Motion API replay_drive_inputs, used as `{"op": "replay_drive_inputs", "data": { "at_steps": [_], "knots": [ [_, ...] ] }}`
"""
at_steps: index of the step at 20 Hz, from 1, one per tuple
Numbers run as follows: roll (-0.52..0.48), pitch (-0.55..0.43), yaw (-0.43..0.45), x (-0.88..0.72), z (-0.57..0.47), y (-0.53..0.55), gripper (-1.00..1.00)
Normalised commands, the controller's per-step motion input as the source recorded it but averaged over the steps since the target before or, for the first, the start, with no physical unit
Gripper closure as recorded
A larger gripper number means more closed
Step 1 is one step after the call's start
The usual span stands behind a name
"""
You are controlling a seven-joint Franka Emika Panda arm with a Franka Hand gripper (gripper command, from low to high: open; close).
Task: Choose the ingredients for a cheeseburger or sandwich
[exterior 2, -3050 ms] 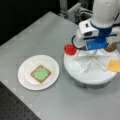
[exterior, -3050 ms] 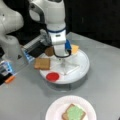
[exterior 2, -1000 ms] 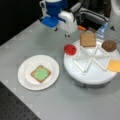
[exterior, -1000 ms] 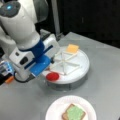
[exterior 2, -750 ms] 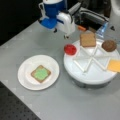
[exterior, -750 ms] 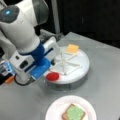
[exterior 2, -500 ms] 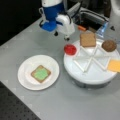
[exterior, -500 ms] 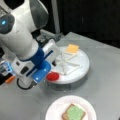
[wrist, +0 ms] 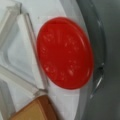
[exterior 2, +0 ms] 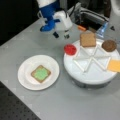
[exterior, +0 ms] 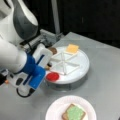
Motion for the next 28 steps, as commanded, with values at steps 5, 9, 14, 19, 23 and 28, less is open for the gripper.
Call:
{"op": "replay_drive_inputs", "data": {
  "at_steps": [5,9,14,19,23,28],
  "knots": [
    [0.595,0.04,0.288,0.34,-0.05,-0.26,-1.0],
    [0.511,0.04,0.292,0.33,-0.03,-0.22,-1.0],
    [0.412,0.013,0.234,0.25,-0.09,-0.21,-1.0],
    [0.353,0.019,0.256,0.23,-0.18,-0.22,-1.0],
    [0.302,0.05,0.322,0.32,-0.24,-0.21,-1.0],
    [0.269,0.078,0.372,0.36,-0.16,-0.18,-1.0]
  ]
}}
